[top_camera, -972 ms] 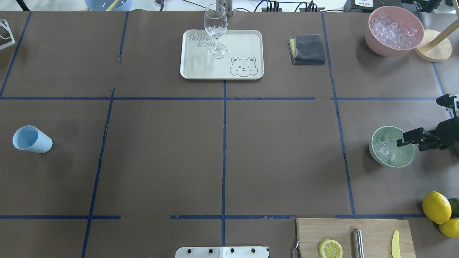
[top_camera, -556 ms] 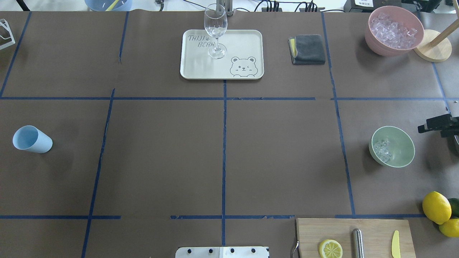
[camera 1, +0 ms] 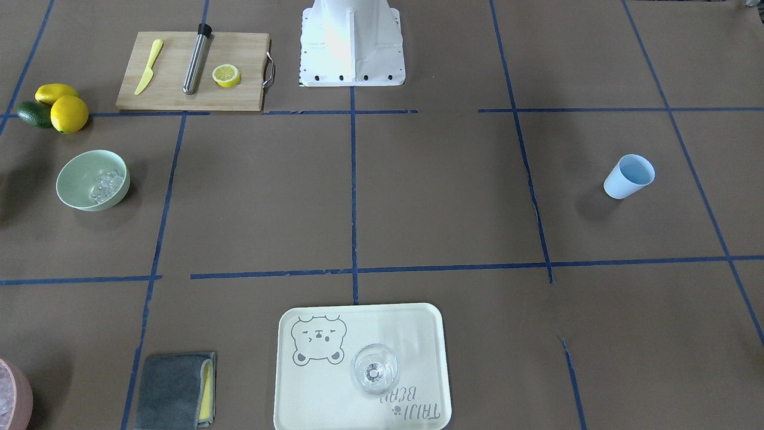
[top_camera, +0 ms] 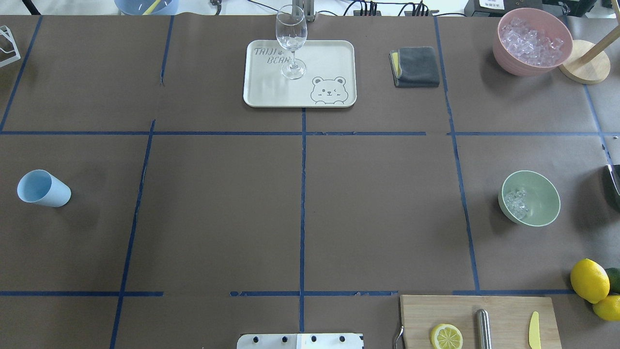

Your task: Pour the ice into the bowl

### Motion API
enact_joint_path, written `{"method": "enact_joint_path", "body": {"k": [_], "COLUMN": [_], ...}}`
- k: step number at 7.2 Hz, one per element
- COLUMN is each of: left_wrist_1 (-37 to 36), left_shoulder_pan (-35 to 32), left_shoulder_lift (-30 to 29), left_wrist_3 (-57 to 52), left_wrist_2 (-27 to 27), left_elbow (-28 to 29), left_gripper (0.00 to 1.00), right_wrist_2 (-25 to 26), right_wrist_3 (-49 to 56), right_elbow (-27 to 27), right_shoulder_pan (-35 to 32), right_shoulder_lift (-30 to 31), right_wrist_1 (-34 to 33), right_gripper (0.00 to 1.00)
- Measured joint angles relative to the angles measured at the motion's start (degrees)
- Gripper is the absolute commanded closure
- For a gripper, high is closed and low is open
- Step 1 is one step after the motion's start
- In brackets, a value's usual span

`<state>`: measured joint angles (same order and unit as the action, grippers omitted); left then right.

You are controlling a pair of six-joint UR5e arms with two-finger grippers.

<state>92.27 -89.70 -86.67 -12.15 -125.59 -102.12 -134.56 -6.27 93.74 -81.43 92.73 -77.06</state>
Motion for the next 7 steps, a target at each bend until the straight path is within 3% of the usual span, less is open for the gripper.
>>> {"method": "enact_joint_path", "body": {"k": [2, 3, 5, 7], "left_wrist_1": [-9.7, -11.1, -11.8, -11.7], "left_shoulder_pan": [-4.4, -5.1, -5.0, -4.5], "left_shoulder_lift": [-1.2, 0.1, 1.6, 2.3], "left_wrist_3": [-3.5, -3.7, -3.5, -3.4], "left_wrist_2": [-4.1, -7.3, -10.5, -13.0], "left_elbow": [0.5, 0.6, 0.3, 0.4], "left_gripper": [0.0, 0.0, 0.0, 0.0], "right_wrist_2": [0.0, -0.1, -0.5, -0.3], "right_wrist_3": [8.0, 9.0, 9.2, 8.7], "right_elbow": [3.8, 7.0, 10.3, 9.9], "right_shoulder_pan": [-3.4, -3.6, -3.4, -1.3], "right_shoulder_lift": [-2.6, -2.6, -1.5, -1.9], "right_wrist_1": [-15.1, -20.7, -24.7, -23.4], "right_gripper": [0.0, 0.0, 0.0, 0.0]}}
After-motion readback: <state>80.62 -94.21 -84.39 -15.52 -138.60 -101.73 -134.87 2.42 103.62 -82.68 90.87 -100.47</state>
